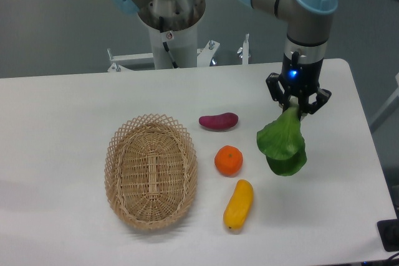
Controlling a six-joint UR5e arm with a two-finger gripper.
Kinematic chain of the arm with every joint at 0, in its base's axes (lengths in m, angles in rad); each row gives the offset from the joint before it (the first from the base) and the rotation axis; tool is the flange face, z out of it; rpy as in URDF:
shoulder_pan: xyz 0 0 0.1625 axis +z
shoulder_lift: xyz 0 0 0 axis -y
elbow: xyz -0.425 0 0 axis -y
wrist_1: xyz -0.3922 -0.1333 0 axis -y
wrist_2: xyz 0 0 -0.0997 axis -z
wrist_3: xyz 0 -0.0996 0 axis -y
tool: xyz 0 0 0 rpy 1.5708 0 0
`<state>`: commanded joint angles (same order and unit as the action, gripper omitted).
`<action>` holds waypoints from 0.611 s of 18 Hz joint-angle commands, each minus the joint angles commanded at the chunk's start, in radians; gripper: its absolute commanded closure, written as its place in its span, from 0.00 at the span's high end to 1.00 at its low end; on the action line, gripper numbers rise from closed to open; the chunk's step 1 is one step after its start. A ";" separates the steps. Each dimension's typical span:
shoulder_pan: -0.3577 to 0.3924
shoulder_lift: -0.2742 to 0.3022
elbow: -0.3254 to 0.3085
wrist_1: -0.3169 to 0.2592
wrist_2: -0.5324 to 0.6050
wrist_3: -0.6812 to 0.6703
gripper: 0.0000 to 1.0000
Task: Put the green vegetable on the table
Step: 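Hold the green bok choy in the gripper above the table, then lower the held bok choy onto the table beside the orange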
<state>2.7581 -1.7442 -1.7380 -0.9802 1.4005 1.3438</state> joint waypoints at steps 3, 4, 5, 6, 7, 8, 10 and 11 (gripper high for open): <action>0.000 -0.002 -0.006 0.003 0.002 0.005 0.39; 0.000 0.000 -0.011 0.003 0.002 0.020 0.39; -0.002 0.000 -0.018 0.003 0.006 0.038 0.39; -0.002 0.002 -0.028 0.003 0.008 0.051 0.39; 0.000 0.003 -0.031 0.005 0.008 0.057 0.39; 0.002 0.005 -0.035 0.005 0.008 0.069 0.39; 0.021 0.006 -0.038 0.005 0.008 0.109 0.39; 0.035 0.006 -0.046 0.005 0.006 0.135 0.39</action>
<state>2.7932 -1.7380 -1.7839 -0.9756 1.4067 1.4785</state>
